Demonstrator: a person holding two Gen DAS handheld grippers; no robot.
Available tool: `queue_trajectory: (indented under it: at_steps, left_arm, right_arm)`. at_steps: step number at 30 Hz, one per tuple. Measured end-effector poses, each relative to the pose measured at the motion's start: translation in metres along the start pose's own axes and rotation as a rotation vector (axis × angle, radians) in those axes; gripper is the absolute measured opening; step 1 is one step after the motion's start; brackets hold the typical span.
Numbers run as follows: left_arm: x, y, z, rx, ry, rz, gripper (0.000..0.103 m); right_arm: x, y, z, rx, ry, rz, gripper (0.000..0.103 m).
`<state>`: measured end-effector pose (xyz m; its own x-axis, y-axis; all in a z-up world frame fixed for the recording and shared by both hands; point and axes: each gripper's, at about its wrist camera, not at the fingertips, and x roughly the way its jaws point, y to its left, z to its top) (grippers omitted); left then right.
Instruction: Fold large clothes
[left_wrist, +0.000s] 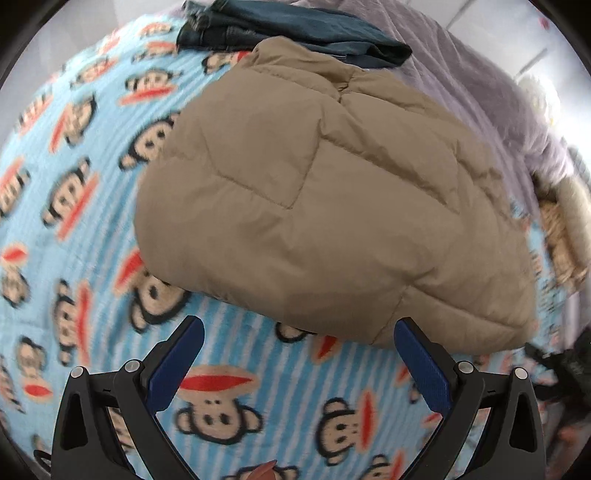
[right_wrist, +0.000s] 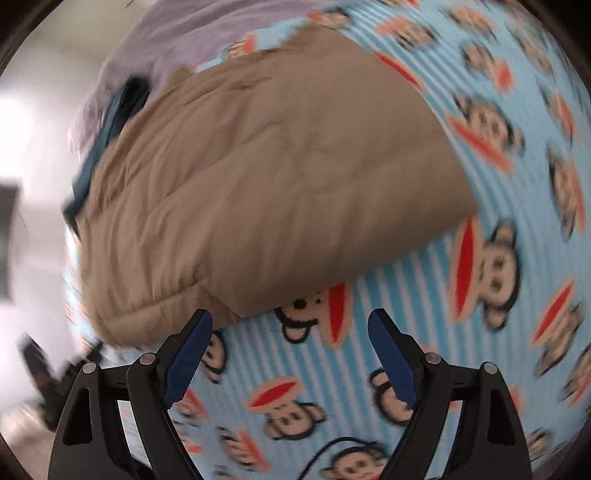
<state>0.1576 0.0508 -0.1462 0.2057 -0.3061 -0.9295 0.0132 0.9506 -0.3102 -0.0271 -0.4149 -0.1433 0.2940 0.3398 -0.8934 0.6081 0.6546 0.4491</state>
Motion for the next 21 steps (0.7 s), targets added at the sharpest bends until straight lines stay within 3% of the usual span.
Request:
queue_trajectory:
  at_steps: [3, 9, 12, 21]
  left_arm:
    - [0.007, 0.021, 0.003, -0.102, 0.009, -0.121, 0.103]
    - [0.016, 0.053, 0.013, -0.244, -0.035, -0.241, 0.103]
    - [0.022, 0.064, 0.019, -0.287, -0.057, -0.269, 0.103]
    - [0.052, 0.065, 0.038, -0.313, -0.074, -0.244, 0.103]
  right_arm:
    - [0.004, -0.027, 0.001, 0.117, 0.012, 0.105, 0.088]
    - [0.018, -0.055, 0.006, 0.272, 0.021, 0.334, 0.088]
    - [0.027, -0.051, 0.009, 0.284, 0.013, 0.406, 0.088]
    - [0.066, -0.03, 0.026, 0.313, 0.018, 0.533, 0.089]
